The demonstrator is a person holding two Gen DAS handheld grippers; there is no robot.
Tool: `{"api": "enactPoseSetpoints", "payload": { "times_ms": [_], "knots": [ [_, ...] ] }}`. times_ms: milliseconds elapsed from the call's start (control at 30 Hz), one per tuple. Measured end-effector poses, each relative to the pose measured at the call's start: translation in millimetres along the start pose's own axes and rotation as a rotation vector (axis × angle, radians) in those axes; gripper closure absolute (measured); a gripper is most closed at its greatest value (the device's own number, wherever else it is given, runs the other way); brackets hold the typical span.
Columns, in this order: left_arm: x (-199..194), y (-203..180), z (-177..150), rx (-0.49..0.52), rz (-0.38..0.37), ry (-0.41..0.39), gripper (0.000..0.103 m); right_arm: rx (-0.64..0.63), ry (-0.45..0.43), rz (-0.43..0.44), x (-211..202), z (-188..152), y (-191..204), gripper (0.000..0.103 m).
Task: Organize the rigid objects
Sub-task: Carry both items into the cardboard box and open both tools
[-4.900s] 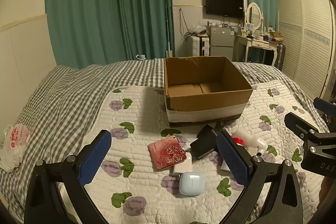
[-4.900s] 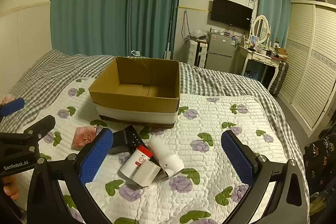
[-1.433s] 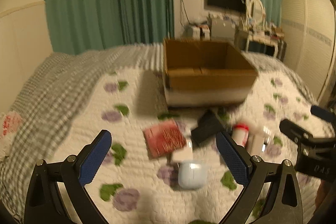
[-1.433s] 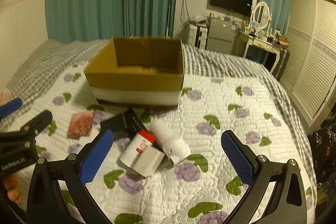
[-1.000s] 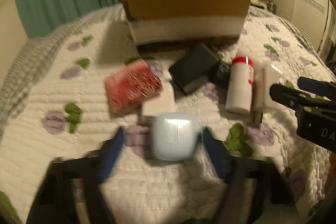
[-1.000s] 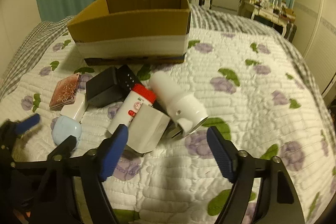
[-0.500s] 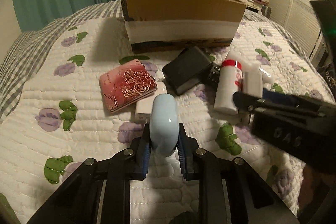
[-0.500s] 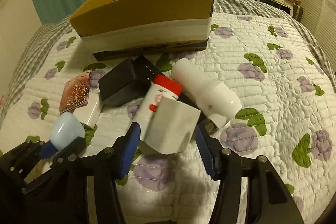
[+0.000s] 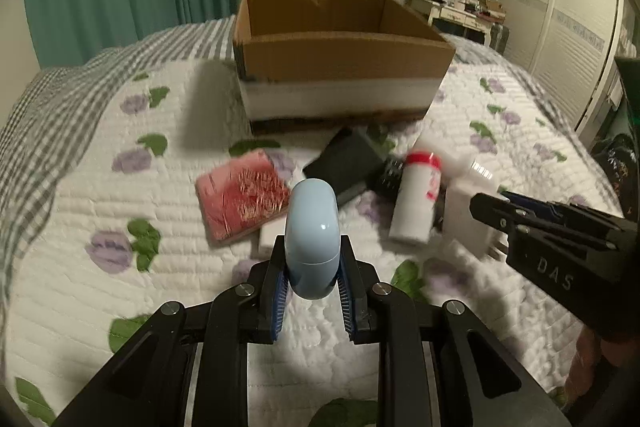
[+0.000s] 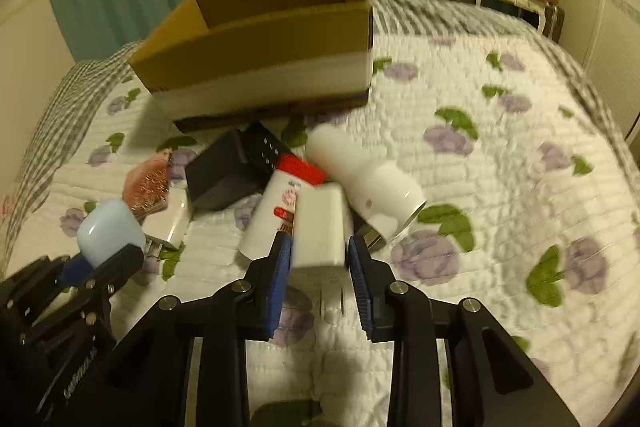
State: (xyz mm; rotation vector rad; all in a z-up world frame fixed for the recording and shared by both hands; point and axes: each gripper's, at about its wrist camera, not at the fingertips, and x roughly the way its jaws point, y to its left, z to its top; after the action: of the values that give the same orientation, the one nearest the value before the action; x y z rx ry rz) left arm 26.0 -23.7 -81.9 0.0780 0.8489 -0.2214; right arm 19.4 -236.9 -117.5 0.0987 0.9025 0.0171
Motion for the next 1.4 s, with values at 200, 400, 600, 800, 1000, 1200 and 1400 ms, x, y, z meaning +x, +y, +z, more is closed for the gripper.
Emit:
{"api": "enactPoseSetpoints", "payload": {
  "times_ms": [200,400,600,800,1000,1200,1400],
  "knots": [
    [-29,-1,36,0.001,-0.025,-0.055,0.08,-0.063,-0.068,-0.014,-37,24,14,0.076],
    [-50,3,88,0.0,-0.065,-0.122,0.08,-0.104,-0.166,0.034,-71,76,32,0.076],
    [-46,12,143,0.003,-0.087,-0.157,0.08,-0.145,-0.224,0.057,-77,138,41,0.076],
    [-8,19,185,0.01,-0.092,-0.146,0.08,-0.131,-0.244,0.069,-49,193,39,0.076],
    [46,21,197,0.035,-0.073,-0.1,0.08,-0.101,-0.192,0.077,18,212,30,0.076],
    [82,22,189,0.039,-0.081,-0.066,0.08,-0.075,-0.165,0.089,55,202,26,0.076],
    [87,20,182,0.042,-0.091,-0.027,0.077,-0.036,-0.134,0.129,59,195,19,0.071]
  ]
}}
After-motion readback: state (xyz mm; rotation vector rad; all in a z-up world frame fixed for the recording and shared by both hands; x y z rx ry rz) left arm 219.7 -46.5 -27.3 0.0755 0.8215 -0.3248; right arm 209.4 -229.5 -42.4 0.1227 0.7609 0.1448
